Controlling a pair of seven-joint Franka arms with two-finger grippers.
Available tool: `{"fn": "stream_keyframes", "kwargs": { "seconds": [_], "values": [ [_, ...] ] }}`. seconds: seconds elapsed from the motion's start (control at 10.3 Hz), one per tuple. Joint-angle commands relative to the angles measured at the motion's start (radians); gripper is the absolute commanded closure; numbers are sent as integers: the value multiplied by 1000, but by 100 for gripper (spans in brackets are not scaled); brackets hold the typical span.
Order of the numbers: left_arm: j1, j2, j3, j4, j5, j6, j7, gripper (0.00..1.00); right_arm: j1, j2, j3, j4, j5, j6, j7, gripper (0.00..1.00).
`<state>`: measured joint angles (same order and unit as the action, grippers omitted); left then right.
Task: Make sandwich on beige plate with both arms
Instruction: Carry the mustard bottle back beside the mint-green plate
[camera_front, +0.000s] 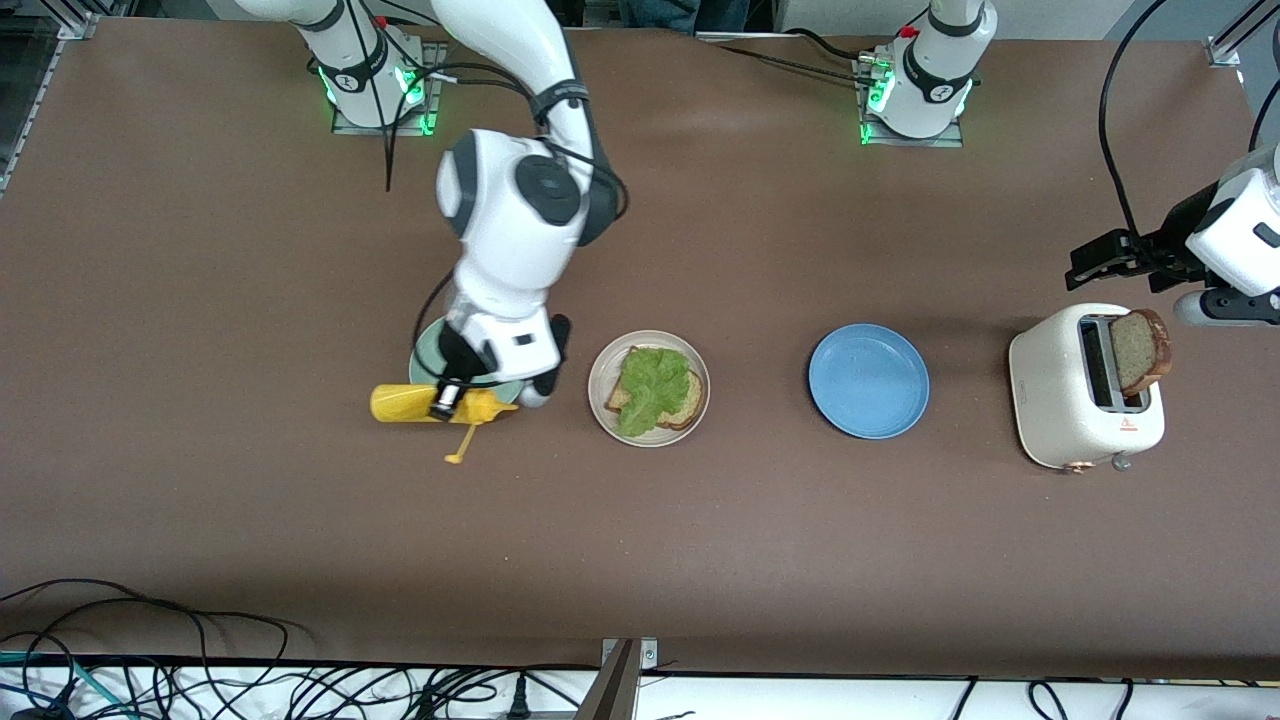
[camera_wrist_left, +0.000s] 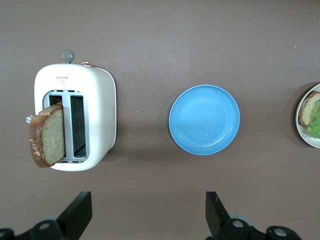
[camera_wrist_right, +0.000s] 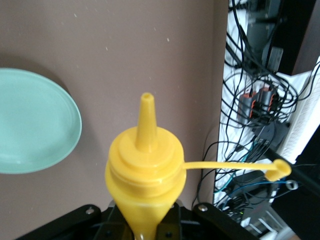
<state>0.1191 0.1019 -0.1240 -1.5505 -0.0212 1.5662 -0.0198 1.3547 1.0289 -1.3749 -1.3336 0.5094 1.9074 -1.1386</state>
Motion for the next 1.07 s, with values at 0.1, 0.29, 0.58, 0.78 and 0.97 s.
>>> {"fn": "stream_keyframes", "kwargs": {
  "seconds": [0.1, 0.29, 0.58, 0.78, 0.97],
  "values": [
    [2, -7, -2, -2, 12, -6, 15, 0, -119, 2, -118, -2, 293, -140, -150, 100],
    [1, -7, -2, -2, 14, -6, 14, 0, -208, -15, -147, -24, 447, -243, -173, 100],
    [1, -7, -2, -2, 14, -6, 14, 0, -307, -47, -145, -130, 651, -359, -235, 100],
    [1, -7, -2, -2, 14, -6, 14, 0, -325, -47, -145, -244, 772, -395, -324, 100],
    [1, -7, -2, -2, 12, -5, 14, 0, -325, -46, -145, -359, 872, -421, -424, 100]
  ]
}}
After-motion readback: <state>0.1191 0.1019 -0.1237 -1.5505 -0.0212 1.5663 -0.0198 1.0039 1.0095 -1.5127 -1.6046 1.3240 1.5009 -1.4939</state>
